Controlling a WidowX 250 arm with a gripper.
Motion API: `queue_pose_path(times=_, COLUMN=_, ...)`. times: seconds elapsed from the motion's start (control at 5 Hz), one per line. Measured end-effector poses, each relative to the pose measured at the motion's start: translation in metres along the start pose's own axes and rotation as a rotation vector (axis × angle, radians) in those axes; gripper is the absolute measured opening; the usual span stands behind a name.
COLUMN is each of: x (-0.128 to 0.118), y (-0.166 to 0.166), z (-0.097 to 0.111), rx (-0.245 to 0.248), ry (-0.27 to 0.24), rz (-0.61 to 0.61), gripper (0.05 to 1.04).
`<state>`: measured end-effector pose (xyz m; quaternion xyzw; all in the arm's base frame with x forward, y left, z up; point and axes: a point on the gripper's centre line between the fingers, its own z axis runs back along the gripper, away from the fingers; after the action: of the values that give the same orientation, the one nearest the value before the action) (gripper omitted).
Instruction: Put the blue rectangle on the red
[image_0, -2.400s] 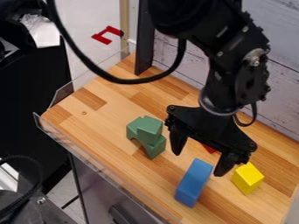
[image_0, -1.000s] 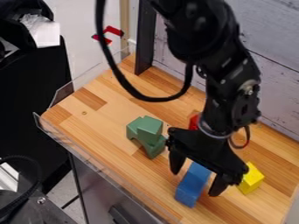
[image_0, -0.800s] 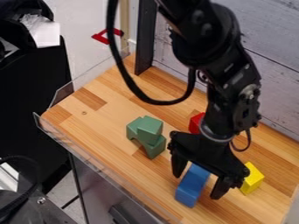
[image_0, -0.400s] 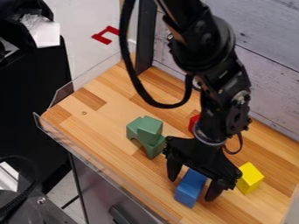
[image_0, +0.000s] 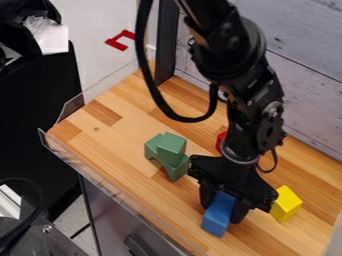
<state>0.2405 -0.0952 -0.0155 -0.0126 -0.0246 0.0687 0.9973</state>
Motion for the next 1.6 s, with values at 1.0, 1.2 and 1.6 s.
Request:
queue_pose_path(times=1.0, x=0.042, y=-0.003, z=0.118, rx=0.082, ry=-0.128, rz=0.515, gripper=0.558)
queue_pose_path(times=1.2, x=0.066, y=-0.003, z=0.120, rx=-0.012, ry=-0.097, rz=0.570, gripper=0.558)
queue_pose_path(times=1.6, x=0.077, y=0.017, z=0.113, rx=-0.040, ry=-0.056, rz=0.733, gripper=0.558)
